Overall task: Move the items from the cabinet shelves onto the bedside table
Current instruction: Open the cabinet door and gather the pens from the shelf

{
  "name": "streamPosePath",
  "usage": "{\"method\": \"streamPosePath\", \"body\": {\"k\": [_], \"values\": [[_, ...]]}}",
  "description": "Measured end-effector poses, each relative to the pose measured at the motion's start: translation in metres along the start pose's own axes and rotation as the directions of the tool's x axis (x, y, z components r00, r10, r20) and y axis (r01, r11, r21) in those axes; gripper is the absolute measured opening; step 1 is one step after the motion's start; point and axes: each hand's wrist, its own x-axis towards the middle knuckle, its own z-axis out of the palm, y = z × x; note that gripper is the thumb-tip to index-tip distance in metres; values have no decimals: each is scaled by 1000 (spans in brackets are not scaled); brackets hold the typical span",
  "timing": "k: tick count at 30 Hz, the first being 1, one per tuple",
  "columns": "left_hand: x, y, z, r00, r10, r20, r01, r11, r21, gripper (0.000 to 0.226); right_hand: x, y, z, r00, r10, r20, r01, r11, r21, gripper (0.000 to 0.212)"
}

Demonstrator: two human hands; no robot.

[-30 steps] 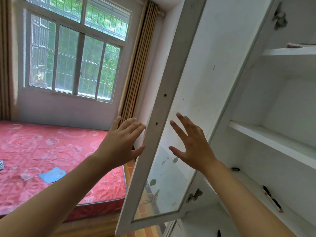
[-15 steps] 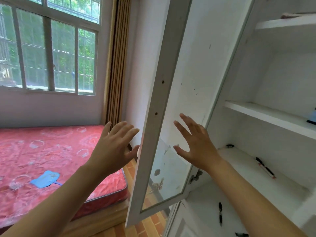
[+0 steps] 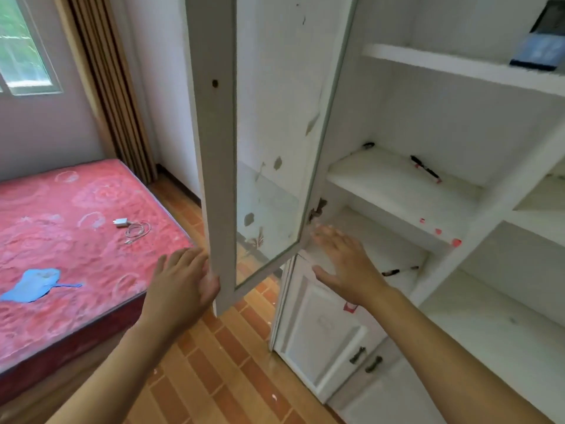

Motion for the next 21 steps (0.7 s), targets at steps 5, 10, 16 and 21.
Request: {"method": "streamPosePath", "body": {"k": [5, 10, 16, 21], "values": [[-41, 7, 42, 979, -72, 192, 68, 997, 25, 49, -26, 25, 34, 995, 65, 69, -67, 998, 22, 68], [-50, 46, 63, 956, -89, 278, 91, 996, 7, 54, -38, 58, 66, 987, 84, 137, -93, 994, 60, 69], [-19, 92, 87, 936, -105, 336, 119, 993, -20, 62, -42, 107, 86, 976, 94, 195, -115, 988, 101, 67], [16, 130, 116, 929, -86, 360, 104, 994, -32, 65, -44, 150, 92, 962, 101, 255, -131, 986, 101, 68]]}}
